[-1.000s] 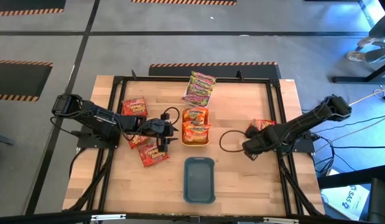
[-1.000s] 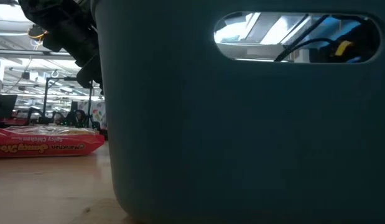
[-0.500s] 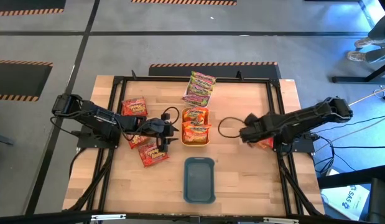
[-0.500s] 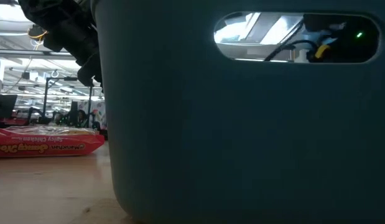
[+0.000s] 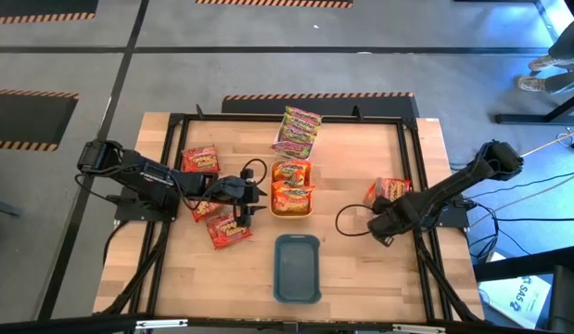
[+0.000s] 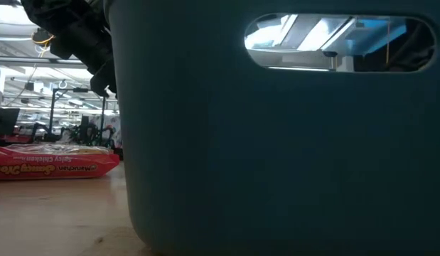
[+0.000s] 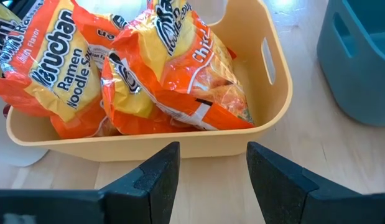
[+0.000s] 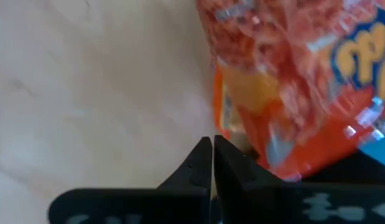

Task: Sort Maruchan noodles
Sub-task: Put the yellow noodle pack into the yellow bin

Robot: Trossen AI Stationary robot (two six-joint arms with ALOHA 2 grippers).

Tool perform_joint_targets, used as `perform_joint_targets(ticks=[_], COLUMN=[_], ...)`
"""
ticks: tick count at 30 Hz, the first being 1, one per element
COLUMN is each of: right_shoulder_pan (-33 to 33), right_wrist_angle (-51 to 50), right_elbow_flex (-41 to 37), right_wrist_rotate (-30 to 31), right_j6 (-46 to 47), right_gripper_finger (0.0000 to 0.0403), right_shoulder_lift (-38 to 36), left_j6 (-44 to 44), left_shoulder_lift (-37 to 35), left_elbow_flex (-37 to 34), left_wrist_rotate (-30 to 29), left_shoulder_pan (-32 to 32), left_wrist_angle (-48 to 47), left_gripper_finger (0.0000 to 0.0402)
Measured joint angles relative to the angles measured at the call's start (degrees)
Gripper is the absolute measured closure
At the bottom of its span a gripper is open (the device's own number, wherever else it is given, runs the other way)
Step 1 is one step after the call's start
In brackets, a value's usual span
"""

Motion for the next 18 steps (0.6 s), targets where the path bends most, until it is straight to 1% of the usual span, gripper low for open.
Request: perform_joint_targets(ticks=[2,4,6,9,10,11,12,14,18], right_shoulder_pan=[0.0,0.0,0.0,-1.4,-2.4,-3.5,-4.5,-6.0,-6.2], right_wrist_angle=[0.6,1.2,0.0,-8.0,-10.0,-11.3,-11.9,-11.2,-3.4], right_elbow_flex=[-0.9,-1.0,0.0,1.0,1.0,1.0,1.0,1.0,1.0], right_wrist_rotate=[2.6,7.8,14.8,28.2,31.2,32.9,33.3,30.1,16.6], right_j6=[-0.4,1.0,3.5,10.7,12.6,13.6,13.7,11.1,0.7], right_gripper_finger=[0.0402,0.0402,0.0402,0.0402,0.0402,0.0402,0.0402,0.0402,0.0402], right_shoulder_lift=[0.0,0.0,0.0,0.0,0.0,-0.2,-0.4,-0.9,-1.7], left_j6=[0.0,0.0,0.0,0.1,0.2,0.2,0.2,0.2,0.1], left_shoulder_lift=[0.0,0.0,0.0,0.0,0.0,0.0,0.0,0.0,0.0], left_elbow_flex=[0.0,0.0,0.0,0.0,0.0,0.0,0.0,0.0,0.0], left_wrist_rotate=[0.0,0.0,0.0,0.0,0.0,0.0,0.0,0.0,0.0], left_shoulder_pan=[0.0,0.0,0.0,0.0,0.0,0.0,0.0,0.0,0.0], left_wrist_angle=[0.1,0.1,0.6,1.2,1.1,1.1,1.1,1.0,1.0], left_gripper_finger=[0.0219,0.0219,0.0219,0.0219,0.0219,0.0219,0.0219,0.0219,0.0219])
